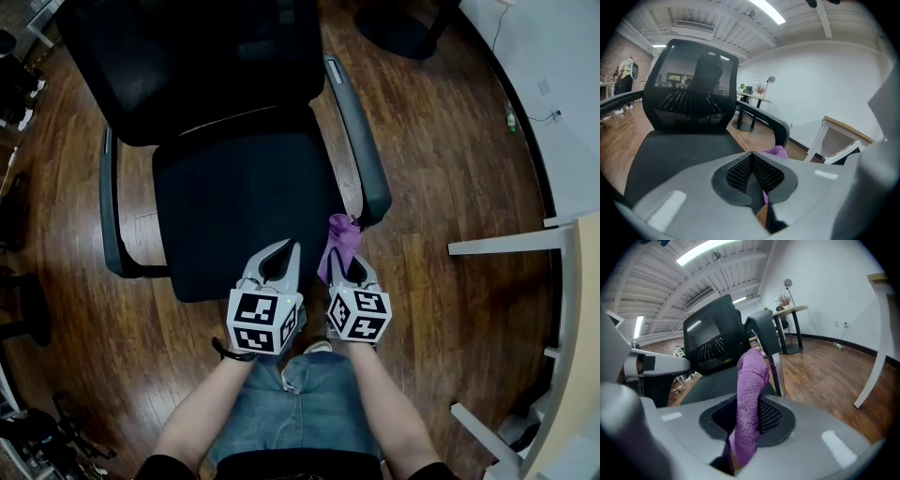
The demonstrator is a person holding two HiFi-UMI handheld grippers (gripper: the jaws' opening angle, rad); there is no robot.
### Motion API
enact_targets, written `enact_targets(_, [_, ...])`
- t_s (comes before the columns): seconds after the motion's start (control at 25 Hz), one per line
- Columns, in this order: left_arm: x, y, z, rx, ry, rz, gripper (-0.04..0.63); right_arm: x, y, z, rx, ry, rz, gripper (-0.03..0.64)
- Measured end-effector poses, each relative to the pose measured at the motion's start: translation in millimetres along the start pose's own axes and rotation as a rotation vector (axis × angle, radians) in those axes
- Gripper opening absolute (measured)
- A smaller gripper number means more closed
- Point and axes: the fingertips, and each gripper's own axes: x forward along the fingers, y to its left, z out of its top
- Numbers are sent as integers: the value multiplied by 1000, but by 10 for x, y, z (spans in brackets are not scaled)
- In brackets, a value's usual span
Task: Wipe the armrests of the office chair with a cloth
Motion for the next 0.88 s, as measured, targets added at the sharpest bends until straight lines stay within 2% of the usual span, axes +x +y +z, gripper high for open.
enact_targets(0.24, [-156,110,37,-16,0,35,4,-65,177,139,-38,-15,24,73])
enact_targets(0.56, [-654,20,468,-26,-33,63,5,-561,777,757,-99,-89,98,74])
enact_targets(0.88, [-1422,-189,1123,-16,-151,132,3,-1293,1506,1563,-215,-213,215,72])
